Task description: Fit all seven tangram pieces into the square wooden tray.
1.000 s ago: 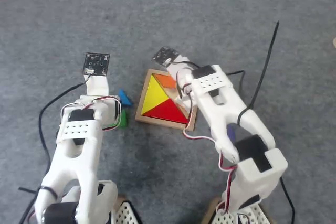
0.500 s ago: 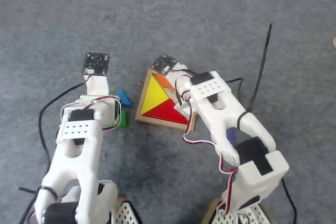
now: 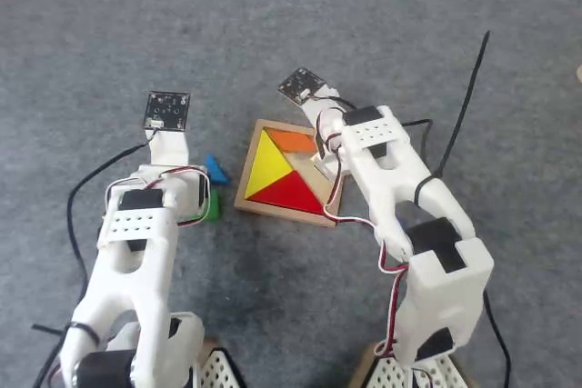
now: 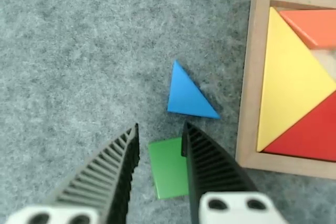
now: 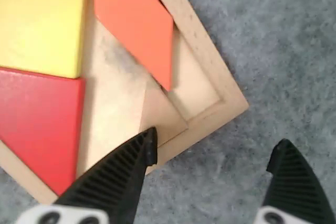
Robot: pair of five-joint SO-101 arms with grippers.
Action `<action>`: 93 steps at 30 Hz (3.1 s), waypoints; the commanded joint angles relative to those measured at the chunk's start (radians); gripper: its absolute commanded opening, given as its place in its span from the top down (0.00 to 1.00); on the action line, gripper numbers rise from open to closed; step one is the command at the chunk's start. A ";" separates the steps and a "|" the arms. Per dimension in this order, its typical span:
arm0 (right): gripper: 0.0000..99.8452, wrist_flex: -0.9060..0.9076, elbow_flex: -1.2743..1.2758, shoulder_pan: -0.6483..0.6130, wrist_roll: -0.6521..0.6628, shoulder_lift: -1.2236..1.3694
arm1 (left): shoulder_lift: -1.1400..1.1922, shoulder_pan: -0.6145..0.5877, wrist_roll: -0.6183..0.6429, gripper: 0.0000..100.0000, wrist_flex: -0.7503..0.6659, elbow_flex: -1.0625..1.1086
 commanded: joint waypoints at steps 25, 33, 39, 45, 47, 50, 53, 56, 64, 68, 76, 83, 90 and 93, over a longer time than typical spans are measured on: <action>0.65 0.019 -0.055 -0.061 -0.060 -0.015 | -0.002 0.008 -0.009 0.87 -0.021 -0.008; 0.65 0.107 -0.052 -0.022 -0.063 0.053 | -0.002 0.008 -0.009 0.87 -0.021 -0.008; 0.65 0.122 -0.020 0.022 -0.091 0.047 | -0.002 0.008 -0.009 0.87 -0.021 -0.008; 0.65 0.194 -0.014 0.024 -0.094 0.047 | -0.002 0.006 -0.009 0.87 -0.021 -0.008; 0.65 0.216 -0.011 0.041 -0.095 0.050 | -0.002 0.006 -0.009 0.87 -0.021 -0.008; 0.65 0.220 0.005 0.058 -0.095 0.047 | -0.002 0.006 -0.009 0.87 -0.021 -0.008; 0.65 0.217 0.002 0.053 -0.095 0.047 | -0.002 0.006 -0.009 0.87 -0.021 -0.008; 0.65 0.213 -0.005 0.031 -0.095 0.047 | -0.002 0.006 -0.009 0.87 -0.021 -0.008; 0.65 0.142 -0.052 -0.090 -0.095 0.056 | -0.002 0.008 -0.009 0.87 -0.021 -0.008; 0.65 0.116 -0.058 -0.140 -0.097 0.047 | -0.002 0.008 -0.009 0.87 -0.021 -0.008; 0.65 0.108 -0.118 -0.160 -0.250 -0.028 | -0.002 0.008 -0.009 0.87 -0.021 -0.008; 0.65 0.038 -0.123 -0.180 -0.381 -0.041 | -0.002 0.008 -0.009 0.87 -0.021 -0.008; 0.65 -0.028 -0.166 -0.209 -0.339 -0.004 | -0.002 0.008 -0.009 0.87 -0.021 -0.008; 0.65 -0.031 -0.164 -0.208 -0.404 -0.012 | -0.002 0.008 -0.009 0.87 -0.021 -0.008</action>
